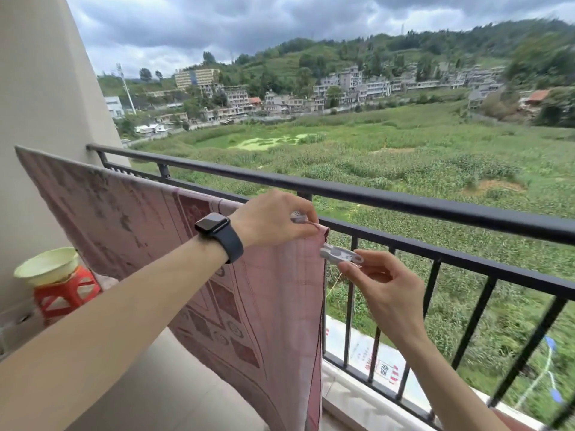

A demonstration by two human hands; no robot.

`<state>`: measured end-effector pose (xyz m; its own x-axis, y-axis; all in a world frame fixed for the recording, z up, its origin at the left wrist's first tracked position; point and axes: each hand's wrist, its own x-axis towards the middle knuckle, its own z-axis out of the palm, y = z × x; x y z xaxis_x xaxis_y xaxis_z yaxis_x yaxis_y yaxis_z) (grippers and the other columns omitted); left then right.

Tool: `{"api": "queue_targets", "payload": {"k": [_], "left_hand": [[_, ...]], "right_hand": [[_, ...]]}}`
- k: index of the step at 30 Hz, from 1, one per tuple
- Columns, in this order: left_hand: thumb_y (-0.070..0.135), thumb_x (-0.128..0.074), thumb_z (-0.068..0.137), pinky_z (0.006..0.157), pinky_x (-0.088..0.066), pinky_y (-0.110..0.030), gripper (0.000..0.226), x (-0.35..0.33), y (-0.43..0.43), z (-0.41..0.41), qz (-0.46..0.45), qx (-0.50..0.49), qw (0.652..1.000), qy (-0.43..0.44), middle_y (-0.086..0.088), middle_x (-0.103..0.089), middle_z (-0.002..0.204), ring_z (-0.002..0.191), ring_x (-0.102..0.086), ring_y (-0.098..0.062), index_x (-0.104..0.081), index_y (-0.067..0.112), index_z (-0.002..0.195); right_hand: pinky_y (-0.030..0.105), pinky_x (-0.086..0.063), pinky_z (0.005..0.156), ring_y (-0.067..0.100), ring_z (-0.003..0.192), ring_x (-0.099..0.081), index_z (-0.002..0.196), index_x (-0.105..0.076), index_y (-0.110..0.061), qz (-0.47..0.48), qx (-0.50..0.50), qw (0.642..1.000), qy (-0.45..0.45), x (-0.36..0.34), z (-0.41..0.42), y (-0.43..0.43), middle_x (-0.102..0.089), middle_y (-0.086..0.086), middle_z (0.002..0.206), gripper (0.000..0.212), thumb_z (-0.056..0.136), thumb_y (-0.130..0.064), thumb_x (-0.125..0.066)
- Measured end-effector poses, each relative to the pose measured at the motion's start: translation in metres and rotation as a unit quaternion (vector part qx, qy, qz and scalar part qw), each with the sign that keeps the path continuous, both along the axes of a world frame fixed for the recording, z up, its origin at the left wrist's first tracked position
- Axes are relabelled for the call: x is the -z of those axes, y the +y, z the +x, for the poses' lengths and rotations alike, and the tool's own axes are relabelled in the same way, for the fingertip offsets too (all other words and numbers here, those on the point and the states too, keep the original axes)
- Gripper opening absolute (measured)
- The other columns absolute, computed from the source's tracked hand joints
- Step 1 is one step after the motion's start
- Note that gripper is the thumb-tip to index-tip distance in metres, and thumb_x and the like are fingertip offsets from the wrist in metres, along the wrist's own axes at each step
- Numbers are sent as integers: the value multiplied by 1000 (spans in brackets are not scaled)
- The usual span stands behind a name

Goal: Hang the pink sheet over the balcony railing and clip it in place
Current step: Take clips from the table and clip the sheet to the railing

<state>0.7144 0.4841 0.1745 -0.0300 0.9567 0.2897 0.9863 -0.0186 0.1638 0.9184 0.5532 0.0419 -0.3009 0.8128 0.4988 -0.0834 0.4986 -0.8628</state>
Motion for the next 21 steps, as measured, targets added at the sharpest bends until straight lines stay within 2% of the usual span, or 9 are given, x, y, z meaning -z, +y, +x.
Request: {"api": "queue_targets", "payload": {"k": [4, 7, 12, 17, 21], "left_hand": [[62, -63, 82, 80, -54, -40, 29, 1, 7, -1, 16, 2, 1000, -6, 12, -71, 96, 88, -63, -9, -72, 37, 93], [62, -63, 82, 79, -54, -41, 29, 4, 13, -1, 29, 2, 1000, -8, 11, -71, 96, 89, -64, -11, -71, 37, 94], [62, -64, 80, 78, -54, -41, 29, 3, 12, -2, 33, 10, 999, -16, 12, -71, 96, 88, -63, -9, -72, 37, 92], [56, -66, 83, 79, -53, -40, 21, 4, 12, -3, 31, 14, 999, -14, 12, -71, 94, 87, -63, -9, -71, 39, 92], [57, -64, 83, 79, -53, -41, 21, 3, 13, -5, 30, 4, 999, -9, 12, -70, 92, 87, -63, -9, -70, 39, 93]], "right_hand": [[30, -58, 60, 22, 69, -71, 93, -77, -16, -4, 1, 998, 55, 0, 1, -1, -76, 0, 80, 28, 70, -30, -84], [24, -56, 58, 22, 67, -71, 91, -78, -14, -6, 8, 997, 77, -4, 1, 1, -76, -1, 79, 23, 71, -24, -85], [33, -60, 61, 15, 67, -71, 89, -80, -18, 4, 12, 1000, 29, -18, -16, 5, -75, -7, 75, 25, 70, -33, -86], [22, -56, 64, 8, 69, -72, 86, -80, -22, -30, -29, 999, 3, -30, -35, 12, -76, -11, 75, 21, 72, -36, -86], [19, -54, 66, 8, 73, -72, 89, -78, -23, -32, -47, 998, 3, -28, -38, 17, -76, -10, 78, 25, 72, -39, -86]]}}
